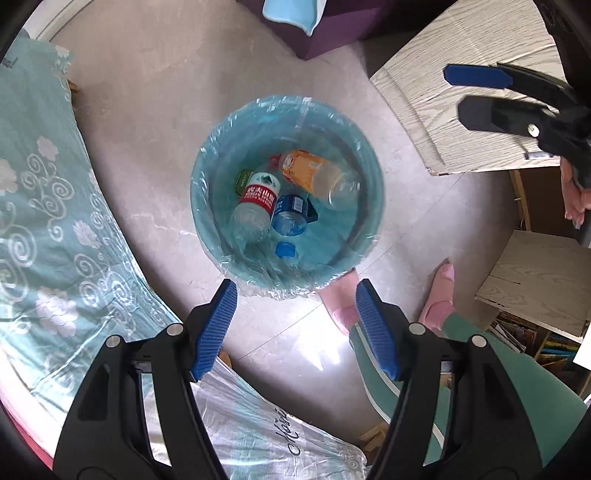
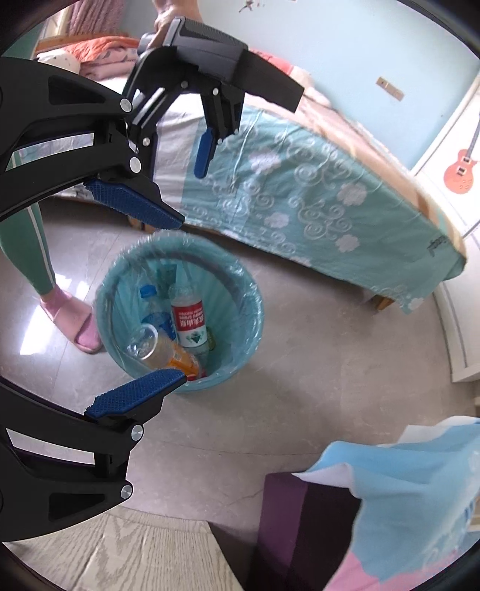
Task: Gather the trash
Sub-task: 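Move both open tools back toward the table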
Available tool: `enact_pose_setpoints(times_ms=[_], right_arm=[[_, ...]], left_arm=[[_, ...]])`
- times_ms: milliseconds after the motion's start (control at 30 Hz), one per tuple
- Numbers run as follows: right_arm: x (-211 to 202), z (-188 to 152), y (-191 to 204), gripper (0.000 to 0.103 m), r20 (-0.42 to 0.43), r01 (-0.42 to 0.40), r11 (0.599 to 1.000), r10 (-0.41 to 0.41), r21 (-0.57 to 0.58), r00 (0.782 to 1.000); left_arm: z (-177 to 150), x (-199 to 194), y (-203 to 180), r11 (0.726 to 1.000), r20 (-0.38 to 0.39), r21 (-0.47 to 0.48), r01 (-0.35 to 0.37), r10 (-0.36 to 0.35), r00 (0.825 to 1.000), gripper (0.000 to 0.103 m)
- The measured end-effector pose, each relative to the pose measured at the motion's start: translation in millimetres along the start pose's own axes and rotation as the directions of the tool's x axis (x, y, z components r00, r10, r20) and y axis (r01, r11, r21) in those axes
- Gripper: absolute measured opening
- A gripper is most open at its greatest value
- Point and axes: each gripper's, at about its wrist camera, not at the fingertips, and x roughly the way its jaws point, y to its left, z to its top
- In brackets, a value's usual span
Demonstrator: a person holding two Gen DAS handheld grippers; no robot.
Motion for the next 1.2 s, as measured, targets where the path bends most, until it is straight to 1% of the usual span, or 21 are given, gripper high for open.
enact_pose_setpoints(times_ms=[167,300,367,400,467,500,533,567,633,667,700,733,800,867,900,933,1000,1067,1100,1167,1200], right_arm=[[-54.4,-2.3,24.3,0.079,0.070,-0.019,0.999,0.021,-0.033,0.997],[-109.5,-8.7,51.0,0.080,0.123,-0.022,0.998,0.029,-0.051,0.992],[-144.4,-13.4,67.6,0.080,0.159,-0.038,0.998,0.046,-0.051,0.986],[-165.4,-16.6,77.4,0.082,0.180,-0.040,0.998,0.050,-0.055,0.982],[-201.4,-23.1,92.1,0.084,0.218,-0.052,0.997,0.065,-0.065,0.974],[-220.7,-26.8,98.7,0.084,0.239,-0.053,0.996,0.069,-0.072,0.969],[-243.9,-32.8,105.0,0.087,0.263,-0.047,0.996,0.066,-0.079,0.963],[-263.0,-37.9,110.3,0.087,0.277,-0.037,0.996,0.060,-0.087,0.959],[-307.1,-48.5,120.4,0.088,0.318,0.014,0.996,0.016,-0.092,0.948],[-329.4,-54.7,123.0,0.088,0.337,0.031,0.996,0.000,-0.087,0.942],[-352.6,-62.4,124.6,0.090,0.360,0.049,0.996,-0.018,-0.078,0.933],[-372.6,-69.0,124.9,0.090,0.378,0.071,0.996,-0.043,-0.061,0.925],[-410.8,-83.0,121.9,0.090,0.408,0.106,0.994,-0.087,-0.026,0.909],[-448.5,-100.7,115.9,0.090,0.430,0.162,0.987,-0.153,0.017,0.890],[-469.3,-111.9,112.1,0.090,0.442,0.196,0.980,-0.192,0.037,0.876],[-483.9,-121.1,109.8,0.090,0.452,0.228,0.972,-0.227,0.053,0.863],[-520.4,-146.2,100.8,0.090,0.474,0.301,0.949,-0.306,0.089,0.826],[-548.7,-170.3,89.9,0.090,0.484,0.351,0.929,-0.363,0.119,0.796],[-562.1,-182.9,83.5,0.090,0.485,0.374,0.917,-0.391,0.135,0.782],[-590.0,-210.2,68.4,0.090,0.473,0.422,0.890,-0.451,0.173,0.757],[-601.5,-222.5,60.6,0.090,0.469,0.438,0.880,-0.471,0.186,0.747]], left_arm=[[3.6,-46.2,-12.7,1.000,0.053,0.026,-0.012,0.010,0.999,0.065],[-2.4,-97.8,-25.5,0.998,0.092,0.059,-0.014,0.008,0.996,0.065],[-7.1,-124.0,-34.9,0.996,0.109,0.089,-0.019,0.009,0.994,0.065],[-10.1,-140.5,-41.9,0.994,0.115,0.110,-0.024,0.011,0.993,0.069],[-13.3,-167.1,-53.3,0.989,0.136,0.144,-0.028,0.008,0.991,0.076],[-13.9,-182.6,-62.3,0.984,0.154,0.174,-0.031,0.004,0.988,0.076],[-13.0,-195.7,-71.2,0.979,0.167,0.201,-0.039,0.005,0.986,0.077],[-11.0,-208.6,-81.2,0.972,0.176,0.230,-0.051,0.010,0.984,0.077],[-6.4,-230.9,-102.7,0.957,0.196,0.284,-0.064,0.007,0.981,0.078],[-5.1,-240.2,-113.7,0.949,0.208,0.309,-0.066,0.000,0.978,0.080],[-1.3,-254.1,-130.0,0.933,0.226,0.352,-0.071,-0.011,0.974,0.084],[1.9,-264.9,-144.0,0.920,0.249,0.384,-0.080,-0.020,0.968,0.086],[8.0,-286.5,-180.2,0.884,0.293,0.456,-0.102,-0.040,0.955,0.088],[13.4,-302.8,-213.9,0.846,0.325,0.519,-0.121,-0.064,0.944,0.090],[17.1,-311.5,-235.6,0.821,0.339,0.556,-0.127,-0.084,0.937,0.091],[21.3,-317.4,-255.1,0.802,0.346,0.583,-0.129,-0.102,0.933,0.092],[30.1,-325.8,-292.1,0.770,0.358,0.623,-0.137,-0.125,0.925,0.092],[37.6,-332.7,-334.7,0.741,0.364,0.656,-0.145,-0.143,0.920,0.093],[42.6,-336.5,-362.2,0.719,0.367,0.679,-0.148,-0.158,0.917,0.094],[48.7,-341.7,-406.7,0.689,0.385,0.704,-0.171,-0.168,0.908,0.095],[51.9,-345.3,-434.9,0.665,0.395,0.724,-0.185,-0.179,0.901,0.095]])
